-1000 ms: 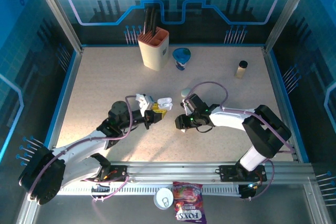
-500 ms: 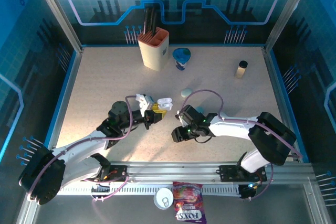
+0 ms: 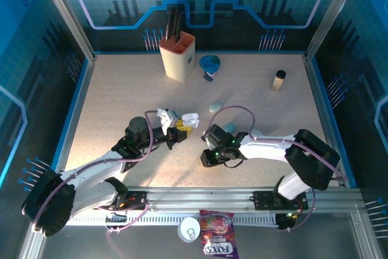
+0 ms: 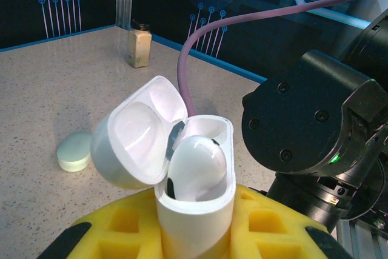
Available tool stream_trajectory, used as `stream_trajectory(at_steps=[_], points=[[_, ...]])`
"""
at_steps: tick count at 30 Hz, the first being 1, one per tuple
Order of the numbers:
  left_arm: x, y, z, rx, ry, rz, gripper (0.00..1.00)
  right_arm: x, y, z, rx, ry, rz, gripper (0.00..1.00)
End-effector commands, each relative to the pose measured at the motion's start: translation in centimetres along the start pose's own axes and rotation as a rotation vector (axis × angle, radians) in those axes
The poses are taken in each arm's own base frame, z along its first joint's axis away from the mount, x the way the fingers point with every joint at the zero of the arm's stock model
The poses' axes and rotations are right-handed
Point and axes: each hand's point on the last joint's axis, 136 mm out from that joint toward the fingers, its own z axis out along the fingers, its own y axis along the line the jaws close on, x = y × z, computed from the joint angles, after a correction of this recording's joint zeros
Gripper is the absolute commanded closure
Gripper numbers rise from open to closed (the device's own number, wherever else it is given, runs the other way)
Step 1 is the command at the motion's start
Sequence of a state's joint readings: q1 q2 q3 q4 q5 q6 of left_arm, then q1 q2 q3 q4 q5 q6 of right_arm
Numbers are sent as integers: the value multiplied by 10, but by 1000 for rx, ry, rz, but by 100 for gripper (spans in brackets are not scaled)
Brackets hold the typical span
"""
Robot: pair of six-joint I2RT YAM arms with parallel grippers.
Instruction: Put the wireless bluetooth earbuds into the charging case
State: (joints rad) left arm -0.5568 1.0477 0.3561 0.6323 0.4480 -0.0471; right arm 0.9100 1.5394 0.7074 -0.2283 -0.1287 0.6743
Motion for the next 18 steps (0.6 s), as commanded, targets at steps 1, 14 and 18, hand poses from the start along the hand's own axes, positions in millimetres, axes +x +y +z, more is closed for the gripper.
stream_trajectory(at_steps=[1, 14, 18], points=[[-2, -2, 0, 3, -6, 6, 90, 3, -8, 4, 60, 15, 6, 77], [2, 1, 3, -5, 1, 15, 89, -31, -63, -34, 291, -237, 69, 78], [4, 2, 4, -5, 4, 14, 89, -30, -89, -40, 426, -263, 27, 78]])
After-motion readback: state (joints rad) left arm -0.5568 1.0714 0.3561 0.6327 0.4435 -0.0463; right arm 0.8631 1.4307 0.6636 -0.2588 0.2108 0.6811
